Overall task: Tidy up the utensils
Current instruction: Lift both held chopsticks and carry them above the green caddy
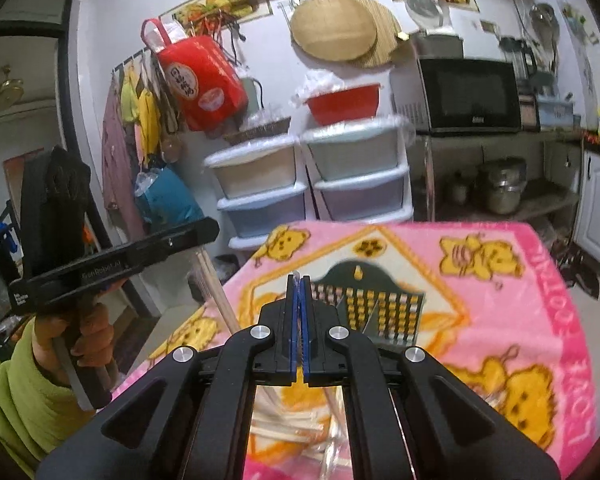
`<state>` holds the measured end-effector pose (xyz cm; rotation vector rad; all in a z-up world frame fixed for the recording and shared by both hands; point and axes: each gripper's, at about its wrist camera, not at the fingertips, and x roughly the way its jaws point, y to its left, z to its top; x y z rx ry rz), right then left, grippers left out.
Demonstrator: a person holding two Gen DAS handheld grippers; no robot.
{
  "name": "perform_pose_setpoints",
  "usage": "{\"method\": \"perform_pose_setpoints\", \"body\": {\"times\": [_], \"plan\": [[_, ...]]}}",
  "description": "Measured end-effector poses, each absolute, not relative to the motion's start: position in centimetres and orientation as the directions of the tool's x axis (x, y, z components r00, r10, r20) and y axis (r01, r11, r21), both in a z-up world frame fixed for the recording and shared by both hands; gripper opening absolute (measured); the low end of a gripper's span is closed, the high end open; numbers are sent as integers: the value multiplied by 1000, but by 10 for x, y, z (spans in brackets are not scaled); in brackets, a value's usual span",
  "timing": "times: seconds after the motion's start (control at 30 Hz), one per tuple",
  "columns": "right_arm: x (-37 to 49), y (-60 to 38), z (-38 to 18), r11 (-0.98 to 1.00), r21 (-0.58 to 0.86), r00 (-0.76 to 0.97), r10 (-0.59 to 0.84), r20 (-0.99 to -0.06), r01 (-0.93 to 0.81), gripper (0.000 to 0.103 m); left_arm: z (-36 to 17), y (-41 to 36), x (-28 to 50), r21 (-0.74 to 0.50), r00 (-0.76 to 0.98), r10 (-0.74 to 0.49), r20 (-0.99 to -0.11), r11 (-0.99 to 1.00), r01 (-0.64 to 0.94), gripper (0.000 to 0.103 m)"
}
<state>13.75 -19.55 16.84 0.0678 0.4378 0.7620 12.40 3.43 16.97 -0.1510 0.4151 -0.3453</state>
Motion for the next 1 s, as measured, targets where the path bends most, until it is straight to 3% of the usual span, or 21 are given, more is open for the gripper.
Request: {"method": "perform_pose_setpoints", "body": {"times": [0.23,0.6,1.0], "plan": [[147,-204,198,739,194,679,671,-299,-645,1,202,24,131,-186,877,-365,-313,929,320,0],[175,-202,230,749,199,707,662,-250,-632,1,230,35,157,-179,904,-308,-295,948,264,0],[216,-198,233,777,218,733,629,-259,-591,1,226,39,187,-162,917,-250,-310,965,208,0]]}}
